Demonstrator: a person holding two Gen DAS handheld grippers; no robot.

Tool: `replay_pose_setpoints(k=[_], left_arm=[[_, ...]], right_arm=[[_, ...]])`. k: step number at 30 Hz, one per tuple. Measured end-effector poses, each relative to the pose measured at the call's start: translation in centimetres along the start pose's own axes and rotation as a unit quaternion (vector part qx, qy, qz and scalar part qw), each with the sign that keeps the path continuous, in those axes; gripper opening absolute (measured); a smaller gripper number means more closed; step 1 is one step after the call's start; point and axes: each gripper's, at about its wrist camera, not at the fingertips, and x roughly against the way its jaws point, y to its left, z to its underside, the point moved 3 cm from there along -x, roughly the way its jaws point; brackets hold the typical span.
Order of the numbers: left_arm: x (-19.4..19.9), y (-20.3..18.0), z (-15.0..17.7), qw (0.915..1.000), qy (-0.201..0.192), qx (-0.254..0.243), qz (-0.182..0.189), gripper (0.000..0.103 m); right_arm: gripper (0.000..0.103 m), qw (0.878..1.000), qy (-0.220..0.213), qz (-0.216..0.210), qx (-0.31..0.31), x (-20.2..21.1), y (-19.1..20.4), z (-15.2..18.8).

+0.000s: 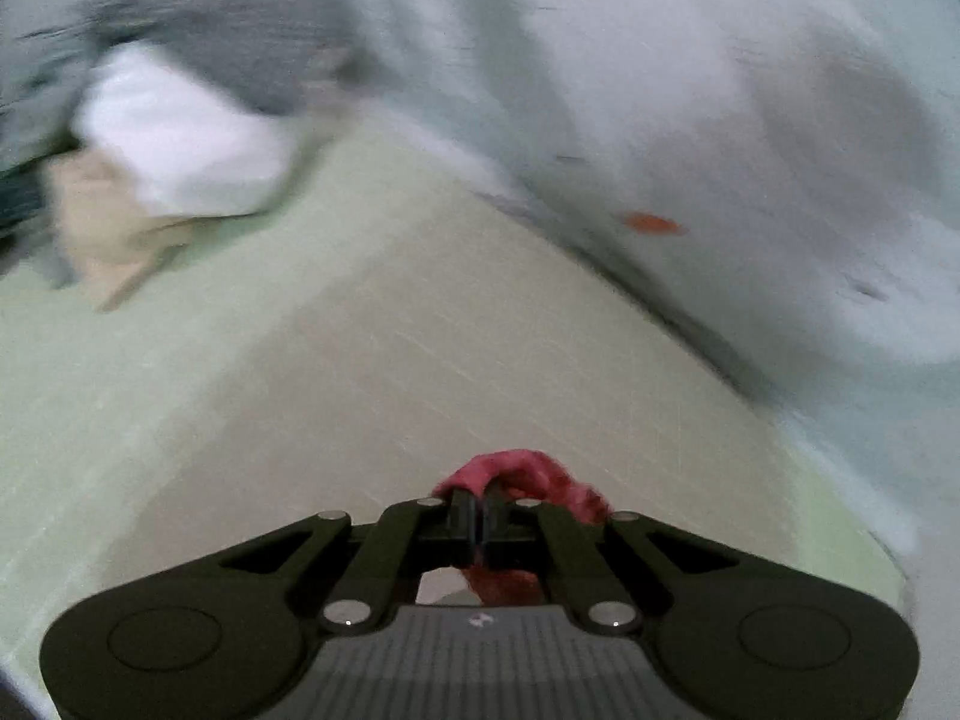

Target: Fold clothes

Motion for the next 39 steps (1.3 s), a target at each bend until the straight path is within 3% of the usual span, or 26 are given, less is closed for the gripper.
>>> replay_pose_setpoints(k=[2,3,4,5,7,13,15,19,25,29,30,31,32,33,35,39], left_arm=[[-0.4,1.5,0.2,0.9993,0.014,0.015,-0.031,0.019],[-0.5,2.3,0.4,0.9987,0.022,0.022,-0.039,0.023],[-0.3,3.0,0.7,0.9987,0.028,0.025,-0.034,0.031],[-0.2,3.5,1.1,0.9987,0.034,0.023,-0.028,0.038],[-0.1,4.3,1.7,0.9986,0.045,0.018,-0.021,0.046],[-1.2,6.2,3.0,0.9960,0.087,0.008,-0.017,0.061],[-2.5,6.2,2.8,0.9944,0.105,-0.008,-0.011,0.062],[-5.0,5.5,2.4,0.9909,0.122,-0.056,-0.005,0.068],[-7.7,4.8,2.1,0.9849,0.140,-0.101,0.015,0.071],[-9.5,4.3,2.0,0.9793,0.152,-0.131,0.028,0.071],[-10.0,4.2,1.9,0.9778,0.155,-0.138,0.031,0.071],[-10.4,4.0,2.0,0.9778,0.157,-0.134,0.034,0.070],[-10.7,3.9,2.1,0.9778,0.160,-0.131,0.037,0.063],[-10.9,3.7,2.1,0.9777,0.161,-0.130,0.036,0.053],[-11.4,3.1,2.1,0.9775,0.164,-0.129,0.033,0.014],[-9.7,0.3,1.6,0.9746,0.137,-0.167,0.059,0.007]], right_arm=[[0.004,0.999,0.017,0.011,0.026,-0.6,1.2,0.8],[0.012,0.999,0.025,0.016,0.038,-0.9,1.8,1.1],[0.017,0.999,0.026,0.013,0.036,-1.1,2.2,1.2],[0.032,0.999,0.025,0.011,0.028,-1.5,2.9,0.8],[0.042,1.000,0.017,-0.005,0.019,-1.8,4.0,0.2],[0.048,0.999,0.011,-0.037,0.036,-4.1,9.5,-2.4],[0.057,0.998,0.018,-0.048,0.041,-5.3,11.5,-3.0],[0.058,0.993,0.035,-0.065,0.094,-7.7,16.4,-4.0],[0.058,0.986,0.104,-0.084,0.102,-12.0,19.6,-4.2],[0.057,0.983,0.135,-0.075,0.102,-13.3,19.9,-3.6],[0.055,0.983,0.135,-0.075,0.098,-13.3,19.7,-3.5],[0.046,0.984,0.135,-0.075,0.093,-13.4,19.4,-3.4],[0.027,0.984,0.136,-0.075,0.089,-13.4,19.1,-3.3],[0.018,0.985,0.132,-0.076,0.084,-13.3,18.8,-3.3],[0.007,0.989,0.109,-0.072,0.073,-12.3,17.9,-3.8],[0.007,0.994,0.060,-0.059,0.063,-9.2,15.8,-5.5]])
